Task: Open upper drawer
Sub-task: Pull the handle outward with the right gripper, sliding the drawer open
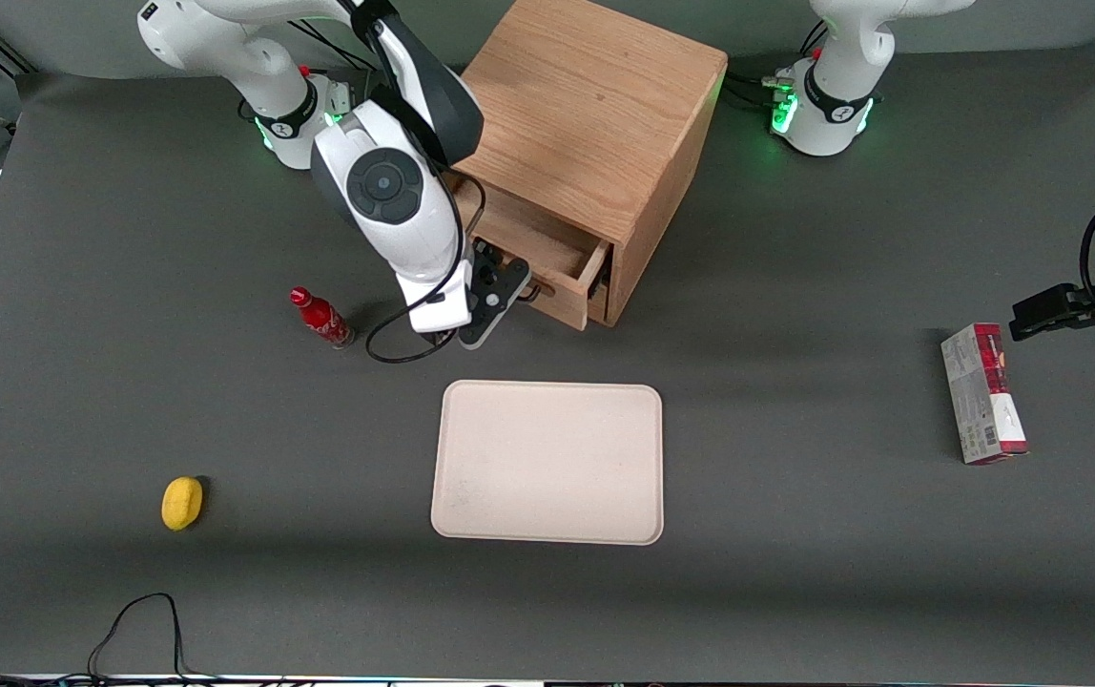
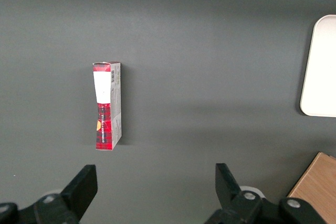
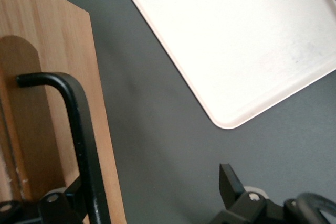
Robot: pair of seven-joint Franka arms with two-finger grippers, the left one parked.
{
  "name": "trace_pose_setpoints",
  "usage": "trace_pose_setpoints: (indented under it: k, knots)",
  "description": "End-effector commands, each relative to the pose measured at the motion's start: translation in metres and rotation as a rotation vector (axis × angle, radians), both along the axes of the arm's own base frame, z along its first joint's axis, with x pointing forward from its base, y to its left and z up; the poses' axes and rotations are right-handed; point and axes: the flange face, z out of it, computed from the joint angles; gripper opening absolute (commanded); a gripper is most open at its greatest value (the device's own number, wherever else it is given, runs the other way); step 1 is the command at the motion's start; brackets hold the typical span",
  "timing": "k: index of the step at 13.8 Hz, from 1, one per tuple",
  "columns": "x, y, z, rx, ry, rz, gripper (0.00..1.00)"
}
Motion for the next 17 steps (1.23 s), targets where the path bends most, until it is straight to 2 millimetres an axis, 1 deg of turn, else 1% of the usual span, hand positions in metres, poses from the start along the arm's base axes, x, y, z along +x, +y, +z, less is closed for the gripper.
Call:
trace_pose_setpoints:
  k: [1,4,5,7,10,11,12,13,14,17]
  knots:
    - [0.021,-0.008,-0.003,-0.009,0.006,0.008,1.0]
    - [0.04,-0.017,0.001,-0.022,0.029,0.02,1.0]
    - [0.048,-0.027,0.0,-0.023,0.03,0.009,1.0]
    - [0.057,-0.039,0.001,-0.021,0.028,0.001,1.0]
    - [0.077,-0.071,-0.005,-0.018,0.032,-0.004,1.0]
    - [0.083,-0.076,-0.006,-0.017,0.03,-0.009,1.0]
    - [0.088,-0.078,-0.002,-0.015,0.025,-0.011,1.0]
    - [0.094,-0.086,-0.004,-0.02,0.032,-0.024,1.0]
    - [0.099,-0.091,-0.003,-0.022,0.036,-0.033,1.0]
    - [0.111,-0.099,0.0,-0.022,0.034,-0.046,1.0]
